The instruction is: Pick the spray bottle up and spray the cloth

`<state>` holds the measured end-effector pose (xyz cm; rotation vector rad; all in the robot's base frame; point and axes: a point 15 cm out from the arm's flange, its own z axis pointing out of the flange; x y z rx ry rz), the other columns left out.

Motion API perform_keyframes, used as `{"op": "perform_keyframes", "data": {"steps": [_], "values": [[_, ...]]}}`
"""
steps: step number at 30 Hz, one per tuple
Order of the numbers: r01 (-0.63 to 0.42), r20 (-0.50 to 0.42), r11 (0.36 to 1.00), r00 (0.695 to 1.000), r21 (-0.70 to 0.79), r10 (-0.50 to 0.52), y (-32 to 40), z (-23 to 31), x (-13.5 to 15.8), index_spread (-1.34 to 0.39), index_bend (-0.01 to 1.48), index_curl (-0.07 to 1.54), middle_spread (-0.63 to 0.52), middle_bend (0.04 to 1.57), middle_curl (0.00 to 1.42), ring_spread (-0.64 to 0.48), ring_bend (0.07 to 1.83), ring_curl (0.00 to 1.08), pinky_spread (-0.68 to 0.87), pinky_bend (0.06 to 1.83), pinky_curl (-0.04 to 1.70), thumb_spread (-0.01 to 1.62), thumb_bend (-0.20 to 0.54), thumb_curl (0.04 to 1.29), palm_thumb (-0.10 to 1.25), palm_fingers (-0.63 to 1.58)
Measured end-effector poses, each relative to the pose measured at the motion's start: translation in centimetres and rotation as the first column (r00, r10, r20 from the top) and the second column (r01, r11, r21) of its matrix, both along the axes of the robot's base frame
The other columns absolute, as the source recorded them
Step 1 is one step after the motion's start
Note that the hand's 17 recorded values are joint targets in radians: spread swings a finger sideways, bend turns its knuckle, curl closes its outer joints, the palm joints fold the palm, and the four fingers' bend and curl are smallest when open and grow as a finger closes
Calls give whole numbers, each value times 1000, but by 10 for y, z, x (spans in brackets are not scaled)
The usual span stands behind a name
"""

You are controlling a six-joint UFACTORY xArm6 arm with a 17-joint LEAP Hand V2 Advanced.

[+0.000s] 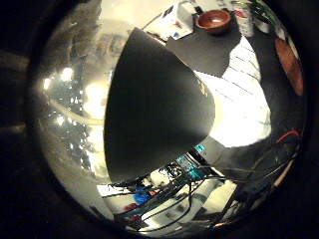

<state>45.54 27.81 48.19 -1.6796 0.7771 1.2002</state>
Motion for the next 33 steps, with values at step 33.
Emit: {"op": "perform_keyframes", "data": {"steps": [33], "values": [[21,111,999,993,27,-24,209,-104,10,-244,1110,861,-158,1288,860,-261,1287,908,-217,1010,1489,1009,-16,704,942,1088]]}}
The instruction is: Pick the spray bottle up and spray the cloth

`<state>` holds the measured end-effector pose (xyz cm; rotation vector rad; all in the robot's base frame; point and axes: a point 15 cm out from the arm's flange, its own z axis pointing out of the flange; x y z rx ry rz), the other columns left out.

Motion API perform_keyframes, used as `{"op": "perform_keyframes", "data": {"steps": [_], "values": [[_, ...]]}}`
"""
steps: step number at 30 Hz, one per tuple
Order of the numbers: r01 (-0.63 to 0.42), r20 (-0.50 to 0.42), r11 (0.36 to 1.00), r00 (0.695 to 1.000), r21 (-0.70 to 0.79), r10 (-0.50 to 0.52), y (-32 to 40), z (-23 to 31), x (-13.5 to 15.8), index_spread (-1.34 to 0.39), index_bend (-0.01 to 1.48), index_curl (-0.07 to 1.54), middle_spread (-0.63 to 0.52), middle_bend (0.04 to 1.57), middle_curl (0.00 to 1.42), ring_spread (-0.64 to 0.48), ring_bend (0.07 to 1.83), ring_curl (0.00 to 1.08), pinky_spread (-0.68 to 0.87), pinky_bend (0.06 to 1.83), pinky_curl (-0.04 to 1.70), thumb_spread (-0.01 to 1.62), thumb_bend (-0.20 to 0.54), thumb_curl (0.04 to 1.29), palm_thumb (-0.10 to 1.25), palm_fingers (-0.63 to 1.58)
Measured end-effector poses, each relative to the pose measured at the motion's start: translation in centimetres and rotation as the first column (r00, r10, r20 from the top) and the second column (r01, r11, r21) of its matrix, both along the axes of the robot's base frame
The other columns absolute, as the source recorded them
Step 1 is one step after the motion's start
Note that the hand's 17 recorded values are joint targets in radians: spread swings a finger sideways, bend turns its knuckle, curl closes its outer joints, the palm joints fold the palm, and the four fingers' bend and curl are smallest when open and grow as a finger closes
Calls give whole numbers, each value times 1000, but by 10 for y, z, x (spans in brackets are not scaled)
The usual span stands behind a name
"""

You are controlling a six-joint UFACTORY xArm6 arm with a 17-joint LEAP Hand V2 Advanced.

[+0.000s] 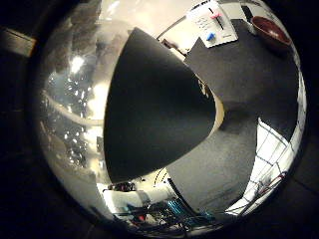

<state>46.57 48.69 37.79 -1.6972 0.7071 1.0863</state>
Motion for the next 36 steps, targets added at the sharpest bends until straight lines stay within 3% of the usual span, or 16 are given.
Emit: {"op": "perform_keyframes", "data": {"steps": [20,25,36], "values": [[49,-40,996,998,-74,-52,-8,-37,20,-246,1058,857,-156,1262,840,-260,1253,893,-222,1006,1439,996,-18,719,927,1076],[59,-58,995,996,-84,-64,-14,-41,25,-254,962,844,-152,1196,814,-242,1248,844,-241,970,1340,949,-25,720,905,1076],[36,-59,989,997,-143,-45,-20,-57,21,-342,556,872,-146,1009,766,-217,1193,714,-359,962,1059,698,-30,735,854,989]]}}
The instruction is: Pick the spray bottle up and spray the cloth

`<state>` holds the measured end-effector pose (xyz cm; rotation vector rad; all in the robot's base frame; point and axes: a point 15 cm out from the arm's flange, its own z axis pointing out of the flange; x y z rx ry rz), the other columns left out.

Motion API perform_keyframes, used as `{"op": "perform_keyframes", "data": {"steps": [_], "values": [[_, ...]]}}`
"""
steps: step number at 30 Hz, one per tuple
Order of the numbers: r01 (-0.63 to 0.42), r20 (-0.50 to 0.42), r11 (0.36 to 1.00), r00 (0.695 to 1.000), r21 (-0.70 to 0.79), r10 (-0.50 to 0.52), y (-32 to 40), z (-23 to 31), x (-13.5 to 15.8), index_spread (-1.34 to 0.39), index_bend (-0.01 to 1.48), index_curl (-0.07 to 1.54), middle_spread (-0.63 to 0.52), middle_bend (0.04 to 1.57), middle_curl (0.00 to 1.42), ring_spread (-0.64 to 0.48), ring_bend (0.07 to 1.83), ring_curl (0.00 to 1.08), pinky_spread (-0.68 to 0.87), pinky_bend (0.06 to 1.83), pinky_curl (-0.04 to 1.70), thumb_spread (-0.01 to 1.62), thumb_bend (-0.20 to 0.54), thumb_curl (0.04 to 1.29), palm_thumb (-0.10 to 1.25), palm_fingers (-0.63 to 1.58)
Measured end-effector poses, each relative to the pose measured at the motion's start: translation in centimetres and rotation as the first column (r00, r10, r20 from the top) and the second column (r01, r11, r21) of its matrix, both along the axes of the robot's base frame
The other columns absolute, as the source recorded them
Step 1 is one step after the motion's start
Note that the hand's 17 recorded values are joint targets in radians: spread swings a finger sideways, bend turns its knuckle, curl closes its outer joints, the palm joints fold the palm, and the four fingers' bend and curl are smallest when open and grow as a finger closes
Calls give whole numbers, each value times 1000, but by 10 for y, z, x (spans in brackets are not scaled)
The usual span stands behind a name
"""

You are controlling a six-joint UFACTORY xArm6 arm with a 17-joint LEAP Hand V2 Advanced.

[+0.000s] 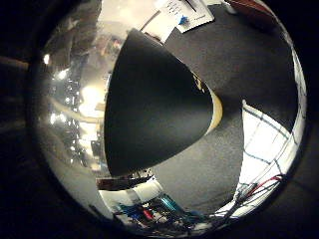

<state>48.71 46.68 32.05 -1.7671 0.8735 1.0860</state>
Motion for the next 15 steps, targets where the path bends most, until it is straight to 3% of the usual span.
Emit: {"op": "perform_keyframes", "data": {"steps": [6,8,10,12,15], "values": [[-13,0,1000,1000,-17,13,1,-2,-5,-371,425,925,-170,919,785,-215,1176,682,-424,976,957,659,-30,732,861,892],[-19,3,1000,1000,-17,19,2,2,-8,-372,343,930,-178,865,790,-216,1182,682,-449,982,938,658,-31,729,861,749],[-27,1,999,1000,-30,27,1,1,-10,-363,166,869,-170,733,769,-208,1224,685,-452,965,926,758,-23,710,857,451],[-52,-2,997,999,-64,52,-2,-4,-16,-362,187,782,-118,553,688,-167,1078,648,-344,864,918,899,-26,680,809,81],[-89,-9,989,996,-118,89,-9,-11,-25,-352,169,631,-4,391,556,-39,770,491,-38,713,816,993,-28,633,766,-69]]}}
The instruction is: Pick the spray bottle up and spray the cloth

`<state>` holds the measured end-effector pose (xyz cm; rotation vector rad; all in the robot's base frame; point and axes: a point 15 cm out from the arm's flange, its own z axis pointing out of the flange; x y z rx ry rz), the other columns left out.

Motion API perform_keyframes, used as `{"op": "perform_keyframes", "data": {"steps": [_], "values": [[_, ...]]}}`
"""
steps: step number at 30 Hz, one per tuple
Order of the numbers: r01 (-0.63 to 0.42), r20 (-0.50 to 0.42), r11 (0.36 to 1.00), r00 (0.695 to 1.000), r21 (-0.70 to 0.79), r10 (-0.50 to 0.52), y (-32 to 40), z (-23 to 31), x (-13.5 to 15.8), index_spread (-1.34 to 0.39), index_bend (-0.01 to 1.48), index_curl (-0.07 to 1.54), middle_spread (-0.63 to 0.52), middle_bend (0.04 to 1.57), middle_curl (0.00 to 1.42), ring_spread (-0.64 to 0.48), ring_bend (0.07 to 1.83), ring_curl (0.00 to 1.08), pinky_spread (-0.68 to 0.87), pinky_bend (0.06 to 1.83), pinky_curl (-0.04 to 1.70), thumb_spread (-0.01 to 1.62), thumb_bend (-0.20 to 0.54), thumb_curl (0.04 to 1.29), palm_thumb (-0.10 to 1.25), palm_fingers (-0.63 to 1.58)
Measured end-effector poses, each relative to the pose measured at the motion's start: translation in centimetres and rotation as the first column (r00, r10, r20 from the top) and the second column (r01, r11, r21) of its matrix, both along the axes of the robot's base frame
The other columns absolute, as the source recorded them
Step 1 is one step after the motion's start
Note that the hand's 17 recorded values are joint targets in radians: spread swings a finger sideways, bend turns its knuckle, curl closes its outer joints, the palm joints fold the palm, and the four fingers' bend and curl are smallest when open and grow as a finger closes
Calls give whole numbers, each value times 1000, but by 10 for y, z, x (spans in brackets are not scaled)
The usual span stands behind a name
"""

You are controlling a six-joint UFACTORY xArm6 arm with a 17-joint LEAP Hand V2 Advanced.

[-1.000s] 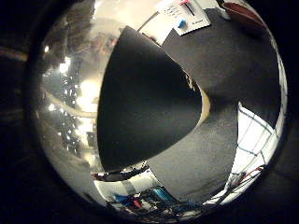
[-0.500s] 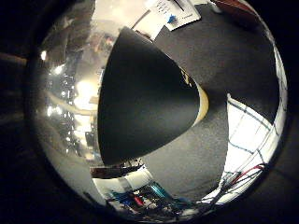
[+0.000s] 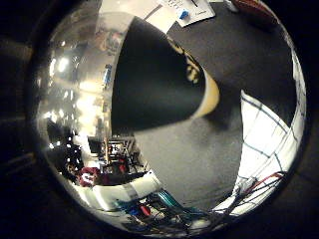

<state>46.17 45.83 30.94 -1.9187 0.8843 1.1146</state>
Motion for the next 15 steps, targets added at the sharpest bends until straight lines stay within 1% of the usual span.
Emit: {"op": "perform_keyframes", "data": {"steps": [1,2,4,6,10,15], "values": [[-1,0,1000,1000,-2,1,0,0,0,-343,158,573,42,336,511,19,673,442,96,651,761,1020,-28,610,750,-78],[-5,5,1000,1000,-8,5,-1,-2,-1,-336,149,530,71,298,480,60,609,409,183,601,715,1035,-30,590,734,-89],[-13,9,1000,1000,-25,13,-4,-6,-2,-325,133,460,107,256,441,111,517,362,282,533,641,1053,-28,551,718,-84],[-14,10,999,1000,-32,14,-6,-6,-1,-317,125,400,142,213,409,144,442,327,344,484,577,1056,-32,507,687,-90],[-5,7,999,1000,-35,6,-10,-6,2,-304,125,306,188,169,354,176,365,289,391,437,487,1050,-37,424,638,-87],[5,5,999,1000,-46,-5,-17,-9,7,-299,127,242,207,166,299,192,325,272,402,429,424,1024,-29,352,577,-86]]}}
